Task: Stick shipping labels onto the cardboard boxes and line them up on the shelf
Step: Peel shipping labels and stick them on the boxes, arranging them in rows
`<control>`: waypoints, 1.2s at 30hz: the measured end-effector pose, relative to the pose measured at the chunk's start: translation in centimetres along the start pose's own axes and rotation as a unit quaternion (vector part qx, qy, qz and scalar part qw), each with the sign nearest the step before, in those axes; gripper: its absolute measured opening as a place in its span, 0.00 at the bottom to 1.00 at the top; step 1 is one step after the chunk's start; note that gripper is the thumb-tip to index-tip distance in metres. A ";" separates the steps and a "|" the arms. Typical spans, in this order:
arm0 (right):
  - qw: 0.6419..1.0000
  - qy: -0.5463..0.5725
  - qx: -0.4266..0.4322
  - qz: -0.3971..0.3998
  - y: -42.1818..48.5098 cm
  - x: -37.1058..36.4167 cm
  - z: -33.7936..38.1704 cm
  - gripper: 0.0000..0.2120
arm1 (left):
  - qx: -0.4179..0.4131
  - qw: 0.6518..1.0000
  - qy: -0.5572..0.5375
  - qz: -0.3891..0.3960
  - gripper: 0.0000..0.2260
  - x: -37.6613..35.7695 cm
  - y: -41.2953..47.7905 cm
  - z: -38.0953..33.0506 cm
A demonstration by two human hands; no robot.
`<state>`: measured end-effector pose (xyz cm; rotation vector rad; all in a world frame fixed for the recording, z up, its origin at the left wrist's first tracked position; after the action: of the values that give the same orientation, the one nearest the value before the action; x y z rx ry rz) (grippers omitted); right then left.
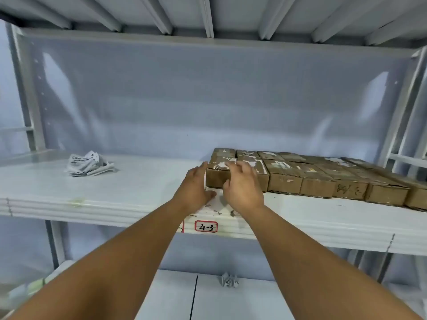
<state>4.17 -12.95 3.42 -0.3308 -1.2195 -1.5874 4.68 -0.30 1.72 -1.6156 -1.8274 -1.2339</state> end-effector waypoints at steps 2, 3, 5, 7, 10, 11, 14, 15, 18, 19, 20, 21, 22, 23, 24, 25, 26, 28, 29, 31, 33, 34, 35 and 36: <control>0.995 -0.081 0.007 -0.050 0.5 0.6 -0.6 0.27 | 0.002 0.998 -0.062 -0.009 0.39 -0.3 0.9 -0.3; 0.993 -0.105 0.007 -0.062 0.8 0.4 -1.1 0.28 | -0.004 0.997 -0.077 -0.009 0.38 -0.6 1.3 -0.4; 0.992 -0.122 0.006 -0.041 1.1 -0.3 -2.0 0.31 | -0.009 0.995 -0.097 0.010 0.37 -1.2 2.1 -0.3; 0.992 -0.125 0.008 -0.006 1.4 -1.4 -2.6 0.31 | -0.001 0.995 -0.098 0.034 0.38 -1.8 2.7 0.2; 0.992 -0.123 0.022 0.006 1.5 -1.7 -2.8 0.29 | 0.011 0.995 -0.091 0.035 0.34 -2.0 3.2 1.0; 0.993 -0.114 0.029 0.006 1.5 -1.7 -2.8 0.29 | 0.014 0.996 -0.088 0.032 0.32 -1.9 3.0 0.9; 0.994 -0.096 0.057 0.002 1.3 -1.7 -2.5 0.29 | 0.017 0.996 -0.092 0.011 0.29 -1.8 3.0 1.0; 0.994 -0.087 0.071 -0.010 1.2 -1.6 -2.3 0.28 | 0.017 0.995 -0.099 0.001 0.29 -1.6 2.9 0.9; 0.992 -0.045 0.093 -0.078 0.7 -0.8 -1.9 0.26 | 0.014 0.993 -0.118 -0.016 0.27 -1.3 3.0 1.1; 0.990 -0.032 0.094 -0.097 0.6 -0.6 -1.8 0.25 | 0.015 0.993 -0.120 -0.018 0.25 -1.1 2.9 1.1; 0.989 -0.022 0.094 -0.108 0.6 -0.5 -1.8 0.24 | 0.022 0.992 -0.122 -0.018 0.24 -1.1 2.8 1.1; 0.989 -0.013 0.097 -0.109 0.6 -0.5 -1.8 0.23 | 0.034 0.991 -0.131 -0.020 0.22 -0.9 2.5 1.2; 0.989 0.008 0.102 -0.103 0.5 -0.6 -1.7 0.22 | 0.044 0.988 -0.148 -0.025 0.21 -0.8 2.5 1.3; 0.990 0.035 0.105 -0.089 0.4 -0.7 -1.6 0.22 | 0.050 0.984 -0.166 -0.032 0.20 -0.7 2.3 1.3; 0.990 0.062 0.103 -0.069 0.3 -0.8 -1.5 0.21 | 0.055 0.981 -0.181 -0.039 0.20 -0.5 2.3 1.4; 0.991 0.074 0.101 -0.044 0.3 -1.0 -1.4 0.21 | 0.057 0.978 -0.194 -0.044 0.21 -0.4 2.2 1.3; 0.993 0.070 0.098 -0.018 0.4 -1.2 -1.5 0.22 | 0.063 0.974 -0.213 -0.047 0.22 -0.2 2.1 1.4; 0.995 0.058 0.074 0.031 0.6 -1.8 -1.6 0.24 | 0.072 0.962 -0.260 -0.042 0.24 -0.1 2.0 1.6; 0.995 0.063 0.057 0.050 0.7 -2.0 -1.6 0.25 | 0.069 0.960 -0.268 -0.038 0.24 -0.1 1.8 1.6; 0.992 0.099 0.034 0.067 0.8 -2.2 -1.3 0.25 | 0.063 0.965 -0.253 -0.030 0.24 0.0 1.4 1.6; 0.987 0.148 0.025 0.063 0.8 -2.1 -0.6 0.23 | 0.062 0.967 -0.244 -0.037 0.25 0.3 1.0 1.9; 0.984 0.170 0.020 0.058 0.7 -1.9 -0.2 0.22 | 0.060 0.966 -0.247 -0.043 0.25 0.5 0.7 2.0; 0.981 0.185 0.017 0.049 0.6 -1.8 0.2 0.22 | 0.055 0.965 -0.250 -0.051 0.25 0.9 0.4 2.1; 0.980 0.195 0.014 0.042 0.5 -1.9 0.6 0.22 | 0.052 0.966 -0.246 -0.062 0.24 1.3 0.2 2.2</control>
<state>5.12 -11.35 2.63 -0.0466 -0.9113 -1.4761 5.08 2.24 1.58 -1.8926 -2.2749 -0.8056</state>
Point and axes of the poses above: each hand's wrist, its own y-axis towards the middle knuckle, its own x-axis out of the back of the hand, z = x × y, the point moved 5 cm from there along y, towards the middle knuckle, and after that the axes turned 7 degrees about y, right-handed, at the moved point
